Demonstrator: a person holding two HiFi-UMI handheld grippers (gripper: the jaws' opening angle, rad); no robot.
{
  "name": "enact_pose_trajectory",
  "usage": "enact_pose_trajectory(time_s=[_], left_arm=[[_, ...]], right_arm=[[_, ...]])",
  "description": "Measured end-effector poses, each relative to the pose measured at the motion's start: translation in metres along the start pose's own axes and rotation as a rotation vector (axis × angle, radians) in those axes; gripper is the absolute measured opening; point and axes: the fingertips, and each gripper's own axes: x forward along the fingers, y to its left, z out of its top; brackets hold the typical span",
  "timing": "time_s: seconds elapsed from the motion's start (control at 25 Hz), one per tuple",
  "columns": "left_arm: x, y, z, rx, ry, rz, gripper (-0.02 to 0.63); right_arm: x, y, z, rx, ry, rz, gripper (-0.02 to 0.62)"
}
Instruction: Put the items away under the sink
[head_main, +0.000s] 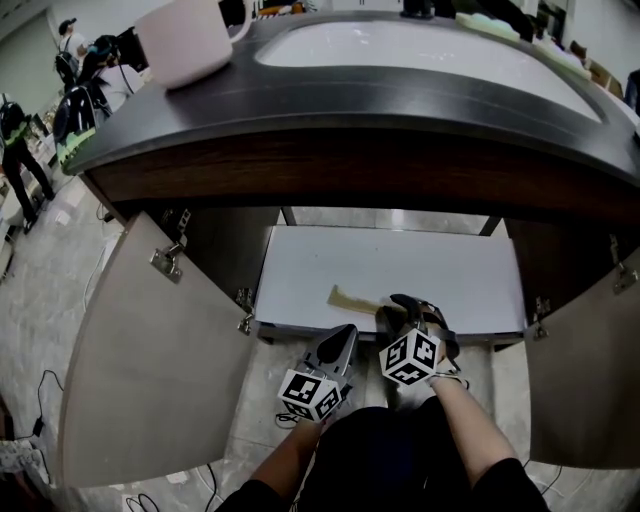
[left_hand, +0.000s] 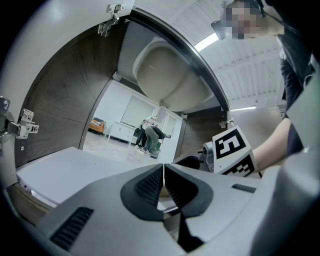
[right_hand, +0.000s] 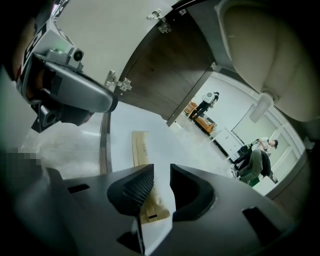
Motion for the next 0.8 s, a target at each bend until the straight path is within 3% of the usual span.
enact_pose_trajectory(time_s=[0.36,0.8], left_arm=[[0.007,-0.016,0.0,0.005,-0.003,-0.026,0.012],[0.016,-0.04,0.023,0.063,-0.035,-0.037,0.012]], right_arm=[[-0.033,-0.009,0.001,0.208,-0.092,-0.008,0.063],[-0.093,-0.028,0.038,0.434,-0.303,0.0,0.04]])
